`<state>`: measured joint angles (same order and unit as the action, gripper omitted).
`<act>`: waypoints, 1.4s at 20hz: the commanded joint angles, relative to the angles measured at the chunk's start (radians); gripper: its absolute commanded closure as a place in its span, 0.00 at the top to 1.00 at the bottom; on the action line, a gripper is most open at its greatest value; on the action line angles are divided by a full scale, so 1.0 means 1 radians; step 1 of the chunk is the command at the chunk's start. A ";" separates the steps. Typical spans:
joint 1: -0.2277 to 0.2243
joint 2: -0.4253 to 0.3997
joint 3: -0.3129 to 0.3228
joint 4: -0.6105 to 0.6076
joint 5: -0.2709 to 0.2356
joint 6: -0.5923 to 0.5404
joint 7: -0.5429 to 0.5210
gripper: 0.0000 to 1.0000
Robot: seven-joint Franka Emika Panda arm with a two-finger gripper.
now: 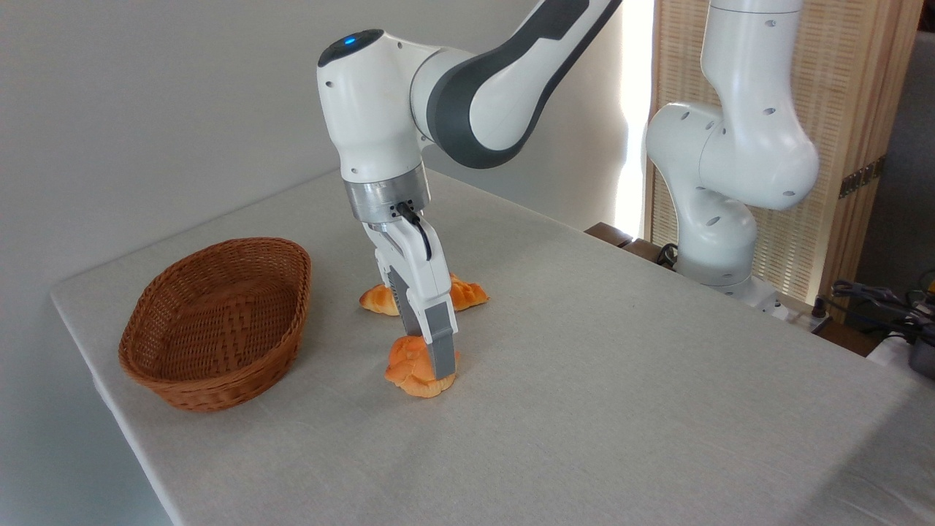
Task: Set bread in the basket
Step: 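Lower the gripper onto the round bun and close on it, then lift the round bun and carry it over the wicker basket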
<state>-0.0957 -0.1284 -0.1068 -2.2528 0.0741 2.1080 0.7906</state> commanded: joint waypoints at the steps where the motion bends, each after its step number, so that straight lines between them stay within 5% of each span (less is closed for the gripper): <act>1: -0.002 0.001 0.001 -0.004 0.015 0.021 0.013 0.44; 4: -0.004 0.001 -0.001 -0.002 0.018 0.023 0.015 0.28; 21: -0.001 -0.002 -0.010 0.016 0.039 0.006 0.015 0.25; 28: -0.001 0.062 -0.010 0.306 -0.022 -0.180 0.001 0.29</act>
<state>-0.0972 -0.1267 -0.1177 -2.1159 0.0963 2.0110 0.7916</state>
